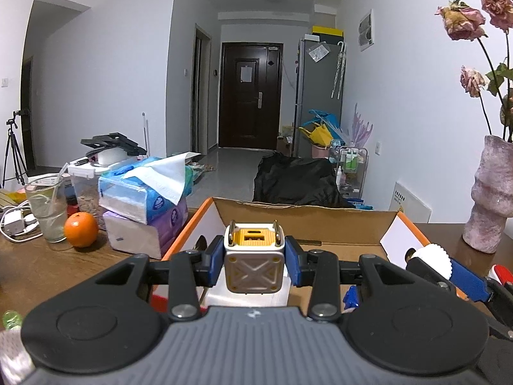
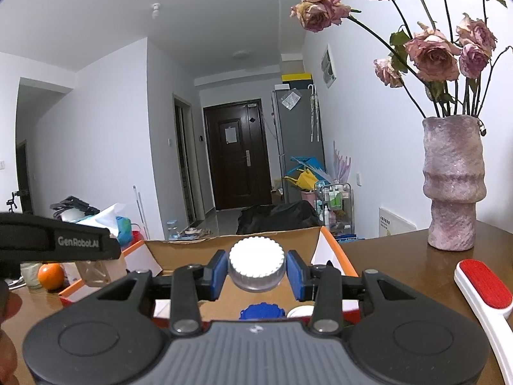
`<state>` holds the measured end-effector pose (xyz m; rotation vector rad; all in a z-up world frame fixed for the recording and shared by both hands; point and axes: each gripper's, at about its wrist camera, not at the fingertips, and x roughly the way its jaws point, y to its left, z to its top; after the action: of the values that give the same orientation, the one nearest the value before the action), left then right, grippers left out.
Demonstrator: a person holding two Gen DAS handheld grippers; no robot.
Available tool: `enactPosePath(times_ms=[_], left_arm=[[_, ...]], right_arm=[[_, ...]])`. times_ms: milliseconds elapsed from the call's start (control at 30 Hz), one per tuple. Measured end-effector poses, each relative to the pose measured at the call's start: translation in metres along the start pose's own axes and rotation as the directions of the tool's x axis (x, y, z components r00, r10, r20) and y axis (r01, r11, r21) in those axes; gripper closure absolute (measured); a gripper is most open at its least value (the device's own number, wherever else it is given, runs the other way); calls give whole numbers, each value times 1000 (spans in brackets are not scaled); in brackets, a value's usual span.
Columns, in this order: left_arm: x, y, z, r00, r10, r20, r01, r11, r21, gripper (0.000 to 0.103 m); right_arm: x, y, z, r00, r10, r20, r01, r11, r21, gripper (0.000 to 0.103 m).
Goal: Organize rigid objects
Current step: 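Carry the plug charger and white cap over the cardboard box with both tools, then open both tools to drop the charger and cap into the box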
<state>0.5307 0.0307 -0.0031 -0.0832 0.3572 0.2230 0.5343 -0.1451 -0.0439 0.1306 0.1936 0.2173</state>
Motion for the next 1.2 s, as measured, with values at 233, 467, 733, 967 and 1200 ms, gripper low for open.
enactPosePath(times_ms=[233, 467, 733, 967, 1200], left_arm=[[20, 0, 6, 1000, 3, -2, -3, 1000, -3, 63], [41, 0, 15, 1000, 11, -1, -11, 1000, 0, 63], [62, -1, 19, 1000, 16, 4, -16, 1000, 14, 63], [74, -1, 21, 1000, 5, -4, -5, 999, 37, 62], [72, 1, 19, 999, 32, 19, -33, 999, 41, 13]], right_arm=[[20, -4, 3, 1000, -9, 2, 9, 1000, -7, 64], [38, -9, 9, 1000, -14, 2, 14, 1000, -7, 64], [56, -11, 15, 1000, -2, -10, 2, 1000, -5, 64], [71, -8, 17, 999, 22, -48, -23, 999, -23, 64], [75, -10, 15, 994, 19, -106, -22, 999, -26, 23]])
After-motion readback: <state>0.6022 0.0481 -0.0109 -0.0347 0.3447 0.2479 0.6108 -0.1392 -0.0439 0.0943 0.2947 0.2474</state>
